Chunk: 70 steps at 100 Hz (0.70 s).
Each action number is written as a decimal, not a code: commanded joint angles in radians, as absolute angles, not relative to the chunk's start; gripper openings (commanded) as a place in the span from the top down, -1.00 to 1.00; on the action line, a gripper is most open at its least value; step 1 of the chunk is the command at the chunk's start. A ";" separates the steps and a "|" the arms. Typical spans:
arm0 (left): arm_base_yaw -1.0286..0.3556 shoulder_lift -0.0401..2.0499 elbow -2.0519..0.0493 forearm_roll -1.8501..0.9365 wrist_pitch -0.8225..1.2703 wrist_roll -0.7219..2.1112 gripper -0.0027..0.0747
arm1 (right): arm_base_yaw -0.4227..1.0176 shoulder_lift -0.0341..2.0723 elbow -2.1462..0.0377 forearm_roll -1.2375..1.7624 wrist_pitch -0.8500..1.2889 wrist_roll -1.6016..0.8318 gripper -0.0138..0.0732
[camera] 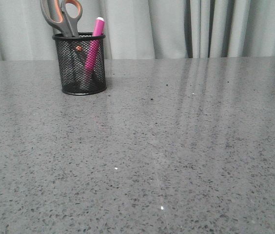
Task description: Put pen and scissors into bin
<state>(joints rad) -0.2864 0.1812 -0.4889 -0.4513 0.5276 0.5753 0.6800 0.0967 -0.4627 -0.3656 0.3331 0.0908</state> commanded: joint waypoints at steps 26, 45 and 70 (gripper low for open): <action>-0.213 0.118 -0.330 -0.263 0.195 0.536 0.98 | 0.679 0.113 -0.483 -0.381 0.267 0.089 0.84; -0.100 0.035 -0.129 -0.244 0.103 0.390 0.98 | 0.679 0.113 -0.483 -0.381 0.267 0.089 0.84; -0.089 -0.038 -0.027 -0.105 0.319 0.220 0.98 | 0.679 0.113 -0.483 -0.381 0.267 0.089 0.84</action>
